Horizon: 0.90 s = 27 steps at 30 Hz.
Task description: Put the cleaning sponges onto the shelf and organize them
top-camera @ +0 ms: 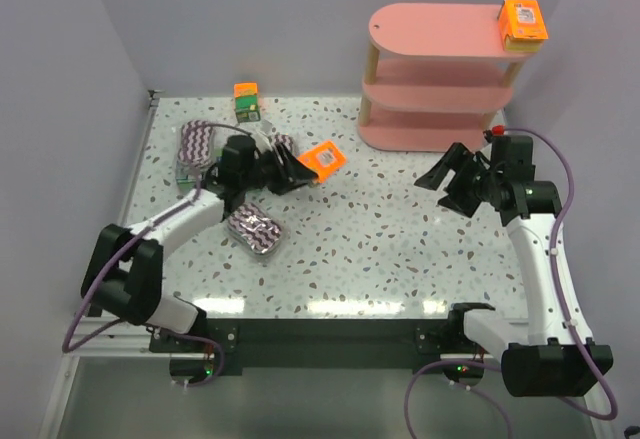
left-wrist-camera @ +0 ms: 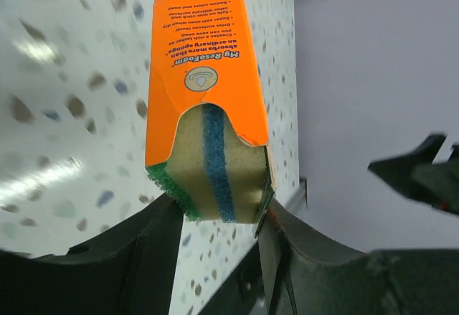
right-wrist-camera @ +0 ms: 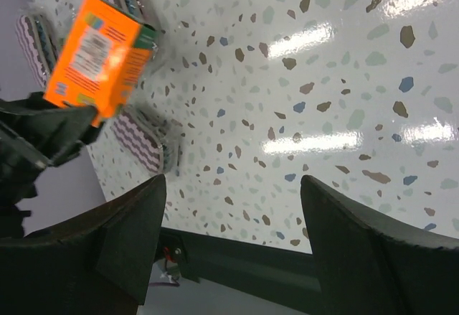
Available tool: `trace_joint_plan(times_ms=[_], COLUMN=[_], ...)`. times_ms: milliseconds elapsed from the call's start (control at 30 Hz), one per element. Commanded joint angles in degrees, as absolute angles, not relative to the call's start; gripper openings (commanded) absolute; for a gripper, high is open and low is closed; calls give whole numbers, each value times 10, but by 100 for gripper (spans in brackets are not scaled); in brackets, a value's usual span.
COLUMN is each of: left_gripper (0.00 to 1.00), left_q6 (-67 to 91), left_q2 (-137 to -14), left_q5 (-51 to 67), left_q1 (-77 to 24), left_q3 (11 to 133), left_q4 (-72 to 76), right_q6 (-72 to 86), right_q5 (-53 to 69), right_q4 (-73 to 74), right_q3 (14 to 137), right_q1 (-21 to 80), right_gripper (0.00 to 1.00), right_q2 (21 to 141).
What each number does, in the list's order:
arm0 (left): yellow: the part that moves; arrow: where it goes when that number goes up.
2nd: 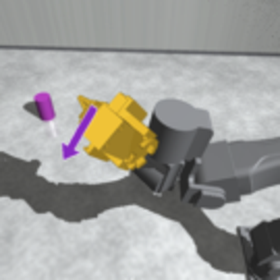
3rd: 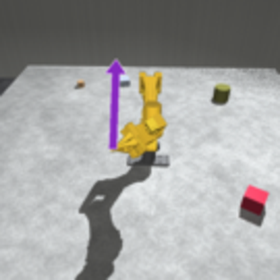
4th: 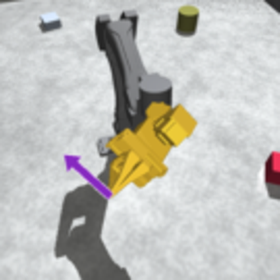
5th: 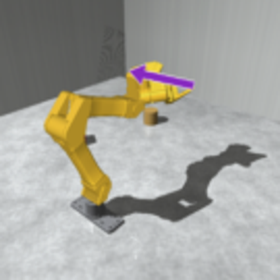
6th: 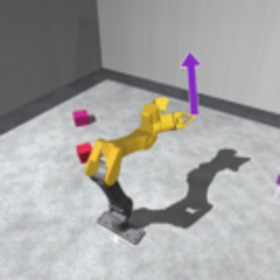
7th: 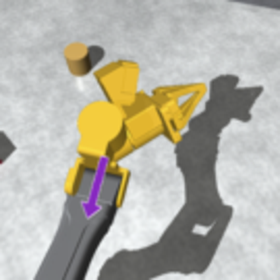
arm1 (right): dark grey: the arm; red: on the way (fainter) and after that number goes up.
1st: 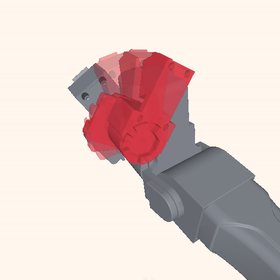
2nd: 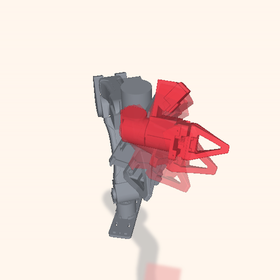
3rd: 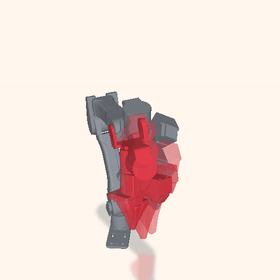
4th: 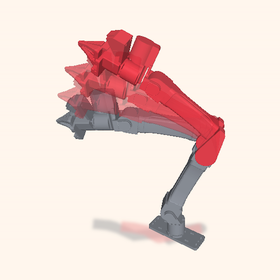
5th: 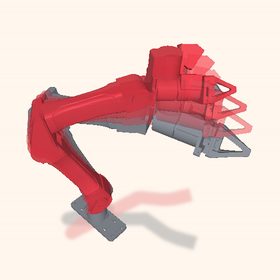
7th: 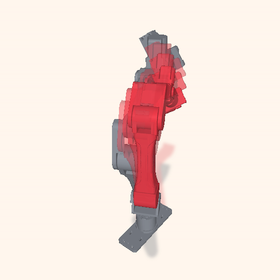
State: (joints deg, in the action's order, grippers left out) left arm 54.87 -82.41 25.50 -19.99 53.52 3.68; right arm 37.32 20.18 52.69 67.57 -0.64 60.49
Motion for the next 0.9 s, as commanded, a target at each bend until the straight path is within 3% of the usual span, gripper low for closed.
trace_joint_plan(times_ms=[0, 233, 300, 400, 433, 567, 733, 800, 867], left_gripper=[49, 53, 62, 98, 100, 100, 100, 100, 100], left_q6=[685, 772, 776, 777, 776, 769, 705, 676, 657], left_q2=[-867, -959, -975, -983, -980, -919, -840, -815, -786], left_q5=[336, 267, 251, 235, 229, 203, 204, 208, 204], left_q1=[-292, -366, -377, -397, -402, -433, -438, -438, -436], left_q3=[447, 375, 377, 384, 384, 357, 395, 411, 423], left_q4=[285, 492, 500, 480, 467, 394, 81, -12, -60], right_q6=[366, 356, 355, 345, 338, 325, 307, 302, 300], right_q5=[215, 217, 221, 216, 210, 194, 178, 177, 175], right_q4=[502, 488, 483, 488, 495, 517, 541, 545, 544], right_q3=[663, 616, 604, 588, 583, 572, 560, 556, 552], right_q1=[-4, -4, -5, -4, -4, -4, 10, 13, 20], right_gripper=[79, 79, 79, 79, 79, 79, 72, 66, 47], right_q2=[605, 601, 601, 606, 606, 609, 622, 631, 638])
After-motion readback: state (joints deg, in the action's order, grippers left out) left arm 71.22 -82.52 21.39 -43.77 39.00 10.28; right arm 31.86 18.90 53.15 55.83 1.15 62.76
